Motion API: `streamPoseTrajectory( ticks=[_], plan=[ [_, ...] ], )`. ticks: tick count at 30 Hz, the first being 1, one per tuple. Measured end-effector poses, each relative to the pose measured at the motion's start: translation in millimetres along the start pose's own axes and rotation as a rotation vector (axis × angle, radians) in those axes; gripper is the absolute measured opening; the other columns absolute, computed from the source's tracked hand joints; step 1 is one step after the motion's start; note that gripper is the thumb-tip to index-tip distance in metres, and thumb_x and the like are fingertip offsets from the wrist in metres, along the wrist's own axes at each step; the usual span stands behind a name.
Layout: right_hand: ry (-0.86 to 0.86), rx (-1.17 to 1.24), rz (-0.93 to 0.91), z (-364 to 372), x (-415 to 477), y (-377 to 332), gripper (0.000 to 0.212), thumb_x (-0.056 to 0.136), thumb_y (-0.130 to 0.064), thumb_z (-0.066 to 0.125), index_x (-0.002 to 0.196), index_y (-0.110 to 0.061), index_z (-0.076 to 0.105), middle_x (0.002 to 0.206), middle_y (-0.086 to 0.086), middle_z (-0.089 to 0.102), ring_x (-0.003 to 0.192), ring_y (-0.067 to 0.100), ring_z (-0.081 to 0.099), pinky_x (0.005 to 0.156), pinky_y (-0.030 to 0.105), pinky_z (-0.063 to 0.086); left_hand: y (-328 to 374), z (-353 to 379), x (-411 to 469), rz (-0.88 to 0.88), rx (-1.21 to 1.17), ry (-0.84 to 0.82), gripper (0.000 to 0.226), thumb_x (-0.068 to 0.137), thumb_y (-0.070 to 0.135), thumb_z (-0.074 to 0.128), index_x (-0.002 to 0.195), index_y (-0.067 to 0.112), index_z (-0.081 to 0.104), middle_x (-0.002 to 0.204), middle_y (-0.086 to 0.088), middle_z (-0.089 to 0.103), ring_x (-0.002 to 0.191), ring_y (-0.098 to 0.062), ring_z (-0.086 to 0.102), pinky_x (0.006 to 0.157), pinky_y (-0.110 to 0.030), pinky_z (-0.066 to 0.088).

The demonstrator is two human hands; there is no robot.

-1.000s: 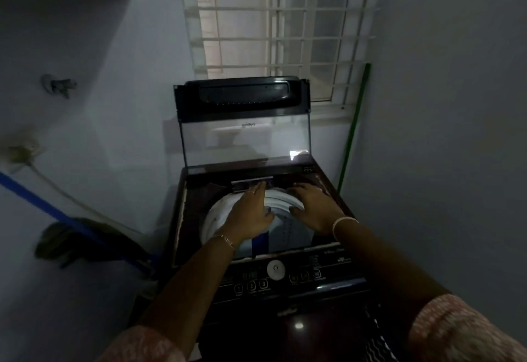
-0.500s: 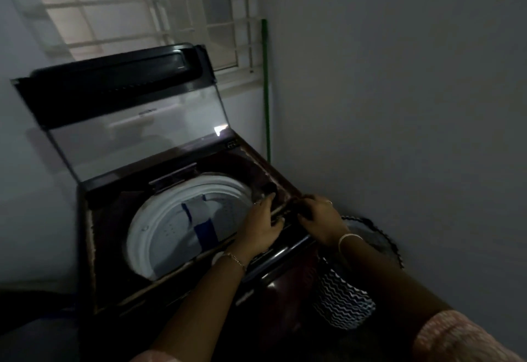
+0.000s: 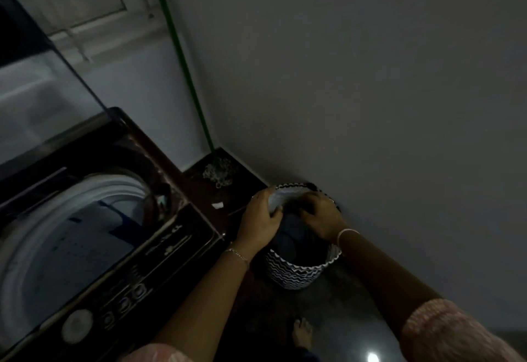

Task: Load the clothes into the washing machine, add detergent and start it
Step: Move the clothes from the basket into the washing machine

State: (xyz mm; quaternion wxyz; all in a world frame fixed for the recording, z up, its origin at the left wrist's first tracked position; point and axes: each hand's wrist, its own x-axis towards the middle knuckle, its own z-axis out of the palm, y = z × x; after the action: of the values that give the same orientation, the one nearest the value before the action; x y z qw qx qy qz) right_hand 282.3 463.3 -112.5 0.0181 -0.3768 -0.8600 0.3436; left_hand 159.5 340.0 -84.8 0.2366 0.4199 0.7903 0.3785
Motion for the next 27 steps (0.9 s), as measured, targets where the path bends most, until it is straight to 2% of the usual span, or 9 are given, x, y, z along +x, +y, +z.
streamPoseTrajectory(
  ticks=[2, 4, 8, 12, 17, 18, 21, 24, 27],
  plan=[
    [-0.001, 0.055, 0.052, -1, 10, 25, 0.031, 0.087, -0.015, 0.058, 0.116, -0.012, 0.068, 0.120, 0.011, 0.066, 0.113, 0.030, 0.060, 0.099, 0.037, 0.046, -6, 14, 11, -0.072, -0.046, -0.007, 0.045, 0.090, 0.004, 0.057, 0.134, 0.006, 0.049, 0.132, -0.007, 0.055, 0.117, -0.007, 0.048, 0.089, 0.002, 0.030],
    [-0.018, 0.123, 0.116, 3, 17, 47, 0.031, 0.089, -0.013, 0.055, 0.117, -0.013, 0.068, 0.123, 0.010, 0.065, 0.115, 0.028, 0.059, 0.101, 0.036, 0.044, -14, 27, 19, -0.141, -0.075, -0.020, 0.043, 0.090, 0.005, 0.057, 0.133, 0.007, 0.050, 0.131, -0.006, 0.056, 0.122, -0.016, 0.051, 0.093, -0.009, 0.036],
    [-0.095, 0.283, 0.293, 27, 40, 88, 0.029, 0.090, -0.019, 0.052, 0.114, -0.011, 0.068, 0.123, 0.012, 0.065, 0.116, 0.031, 0.058, 0.100, 0.045, 0.045, -33, 50, 37, -0.260, -0.104, -0.059, 0.043, 0.092, 0.006, 0.056, 0.134, 0.006, 0.049, 0.132, -0.005, 0.055, 0.125, -0.018, 0.050, 0.097, -0.019, 0.039],
    [-0.167, 0.322, 0.426, 75, 71, 137, 0.043, 0.083, -0.039, 0.051, 0.114, -0.013, 0.066, 0.121, 0.012, 0.066, 0.115, 0.032, 0.058, 0.100, 0.044, 0.045, -69, 84, 58, -0.382, -0.127, -0.103, 0.044, 0.092, 0.007, 0.058, 0.135, 0.005, 0.049, 0.135, -0.009, 0.053, 0.126, -0.022, 0.049, 0.096, -0.020, 0.037],
    [-0.270, 0.247, 0.530, 115, 94, 157, 0.030, 0.094, -0.021, 0.050, 0.118, -0.006, 0.062, 0.124, 0.019, 0.061, 0.118, 0.036, 0.055, 0.097, 0.035, 0.042, -135, 144, 84, -0.647, -0.286, -0.092, 0.049, 0.082, 0.014, 0.067, 0.128, 0.002, 0.054, 0.132, -0.016, 0.056, 0.124, -0.032, 0.052, 0.105, -0.043, 0.043],
    [-0.290, 0.236, 0.536, 124, 99, 162, 0.032, 0.094, -0.020, 0.051, 0.120, -0.006, 0.061, 0.126, 0.019, 0.060, 0.119, 0.036, 0.054, 0.097, 0.036, 0.042, -149, 157, 89, -0.707, -0.323, -0.065, 0.049, 0.080, 0.012, 0.067, 0.125, -0.001, 0.054, 0.129, -0.019, 0.057, 0.123, -0.034, 0.053, 0.105, -0.044, 0.043],
    [-0.377, 0.129, 0.494, 155, 121, 178, 0.034, 0.094, -0.017, 0.049, 0.125, -0.009, 0.061, 0.133, 0.017, 0.056, 0.123, 0.036, 0.051, 0.103, 0.037, 0.040, -173, 187, 104, -0.792, -0.387, -0.025, 0.043, 0.085, -0.002, 0.064, 0.126, -0.006, 0.052, 0.127, -0.020, 0.057, 0.121, -0.031, 0.052, 0.100, -0.032, 0.042],
    [-0.503, -0.021, 0.382, 187, 142, 190, 0.040, 0.095, -0.023, 0.043, 0.132, -0.012, 0.056, 0.148, 0.012, 0.041, 0.131, 0.034, 0.043, 0.108, 0.037, 0.036, -202, 210, 112, -0.836, -0.437, -0.017, 0.038, 0.088, -0.005, 0.059, 0.126, -0.007, 0.051, 0.129, -0.020, 0.055, 0.122, -0.031, 0.051, 0.102, -0.034, 0.041],
    [-0.578, -0.123, 0.300, 216, 161, 202, 0.041, 0.093, -0.032, 0.041, 0.126, -0.016, 0.060, 0.161, 0.008, 0.005, 0.138, 0.037, 0.031, 0.111, 0.043, 0.032, -232, 228, 118, -0.905, -0.455, 0.007, 0.034, 0.087, -0.005, 0.061, 0.120, -0.009, 0.055, 0.126, -0.025, 0.057, 0.121, -0.037, 0.053, 0.104, -0.042, 0.042]
  ],
)
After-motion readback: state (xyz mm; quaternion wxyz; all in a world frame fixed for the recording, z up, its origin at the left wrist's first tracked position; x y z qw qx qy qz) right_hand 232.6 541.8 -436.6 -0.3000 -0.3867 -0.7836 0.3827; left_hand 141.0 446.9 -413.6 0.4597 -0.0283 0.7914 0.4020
